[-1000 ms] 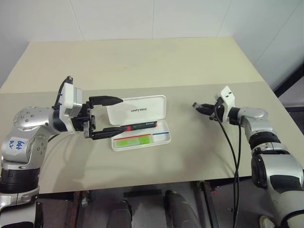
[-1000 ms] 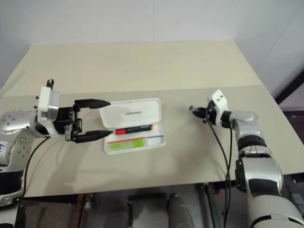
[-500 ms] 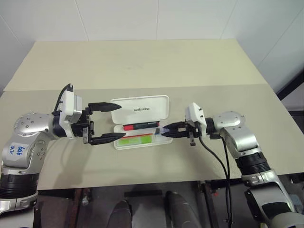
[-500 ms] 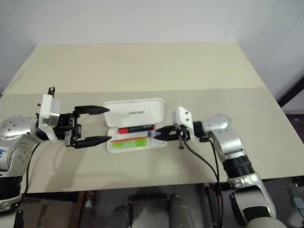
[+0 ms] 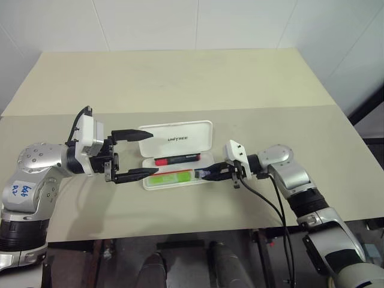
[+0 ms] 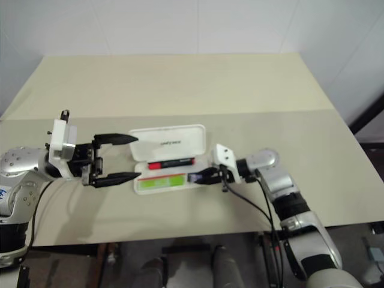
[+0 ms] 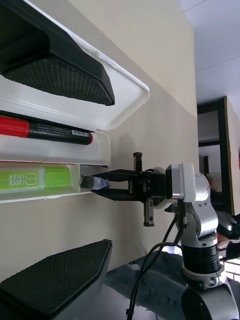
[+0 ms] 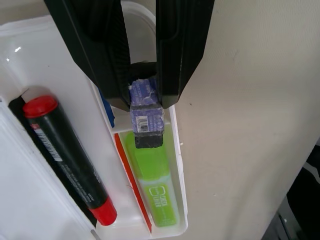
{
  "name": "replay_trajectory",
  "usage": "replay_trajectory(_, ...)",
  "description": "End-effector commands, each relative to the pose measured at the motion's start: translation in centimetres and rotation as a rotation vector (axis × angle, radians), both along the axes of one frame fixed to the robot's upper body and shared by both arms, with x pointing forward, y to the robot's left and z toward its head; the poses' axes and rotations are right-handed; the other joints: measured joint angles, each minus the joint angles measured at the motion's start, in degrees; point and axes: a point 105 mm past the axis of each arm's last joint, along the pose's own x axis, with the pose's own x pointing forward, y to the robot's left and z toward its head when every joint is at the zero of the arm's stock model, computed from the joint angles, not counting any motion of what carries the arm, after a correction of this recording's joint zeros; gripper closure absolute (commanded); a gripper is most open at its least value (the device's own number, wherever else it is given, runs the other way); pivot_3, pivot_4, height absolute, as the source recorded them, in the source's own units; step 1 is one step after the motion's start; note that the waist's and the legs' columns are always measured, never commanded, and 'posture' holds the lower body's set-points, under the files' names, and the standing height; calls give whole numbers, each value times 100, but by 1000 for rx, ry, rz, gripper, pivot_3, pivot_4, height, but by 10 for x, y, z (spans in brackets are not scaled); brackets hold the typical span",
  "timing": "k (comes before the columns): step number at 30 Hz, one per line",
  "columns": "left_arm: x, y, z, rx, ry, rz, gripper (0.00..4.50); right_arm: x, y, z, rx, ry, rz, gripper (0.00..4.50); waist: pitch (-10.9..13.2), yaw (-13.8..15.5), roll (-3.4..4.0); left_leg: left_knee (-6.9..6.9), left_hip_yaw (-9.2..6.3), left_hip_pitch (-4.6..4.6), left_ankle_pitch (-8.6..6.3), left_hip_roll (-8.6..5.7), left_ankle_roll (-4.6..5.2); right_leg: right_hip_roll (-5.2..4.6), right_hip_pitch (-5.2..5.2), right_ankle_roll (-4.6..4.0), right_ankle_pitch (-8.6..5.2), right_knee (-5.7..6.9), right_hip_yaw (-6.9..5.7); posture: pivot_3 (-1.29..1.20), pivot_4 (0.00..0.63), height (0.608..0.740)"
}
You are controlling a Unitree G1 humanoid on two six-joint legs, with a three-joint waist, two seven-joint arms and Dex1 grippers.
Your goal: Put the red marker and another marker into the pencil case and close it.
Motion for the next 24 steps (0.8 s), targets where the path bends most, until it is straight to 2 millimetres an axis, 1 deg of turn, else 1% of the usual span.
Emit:
replay_trajectory(1, -5, 1, 9, 12, -47, 2, 0, 0, -2, 4, -5, -23, 22, 4142, 0, 0, 0, 0, 0, 0, 0, 0, 0, 0, 0, 0, 0, 1, 0, 0, 150, 740)
replay_trajectory(8, -4, -1, 10, 11, -50, -2, 0, 2, 0, 7, -6, -37, 37, 4142, 0, -2, 0, 4, 0, 1, 0, 0, 0, 0, 1, 0, 0, 4, 0, 0, 150, 740)
replay_trajectory(9, -4, -1, 10, 11, -50, -2, 0, 2, 1, 9, 0, -41, 42, 3411, 0, -2, 0, 4, 0, 1, 0, 0, 0, 0, 1, 0, 0, 4, 0, 0, 150, 740)
replay_trajectory(10, -4, -1, 10, 12, -50, -3, 0, 4, 3, 11, 10, -62, 41, 3158, 0, -3, 0, 3, 0, 1, 0, 0, 0, 0, 1, 0, 0, 3, 0, 0, 150, 740)
replay_trajectory(11, -3, -1, 10, 11, -50, -3, 0, 4, 4, 14, 20, -61, 40, 2754, 0, -6, 0, 3, 0, 1, 0, 0, 0, 0, 1, 0, 0, 3, 0, 0, 150, 740)
replay_trajectory(16, -3, -1, 10, 10, -52, -5, 0, 3, 12, 24, 53, -99, 56, 1059, 0, -9, 0, 2, 0, 1, 0, 0, 0, 1, 0, 0, 0, 3, 0, 0, 150, 740)
replay_trajectory(19, -3, -1, 10, 9, -52, -4, 0, 3, 16, 40, 107, -131, 63, 29, 0, -6, 0, 2, 0, 1, 0, 0, 0, 0, 0, 0, 0, 3, 0, 0, 150, 740)
replay_trajectory(22, -3, -1, 11, 4, -51, 1, 0, 1, 18, 59, 162, -148, 72, 29, 0, -5, 0, 2, -1, 1, 0, 0, 0, 1, 0, 0, 0, 4, 0, 0, 150, 740)
replay_trajectory(24, -2, 0, 11, 5, -47, 8, 0, -7, 17, 77, 209, -162, 91, 29, 0, -2, 0, 2, -1, 1, 0, 0, 0, 1, 0, 0, 0, 4, 0, 0, 150, 740)
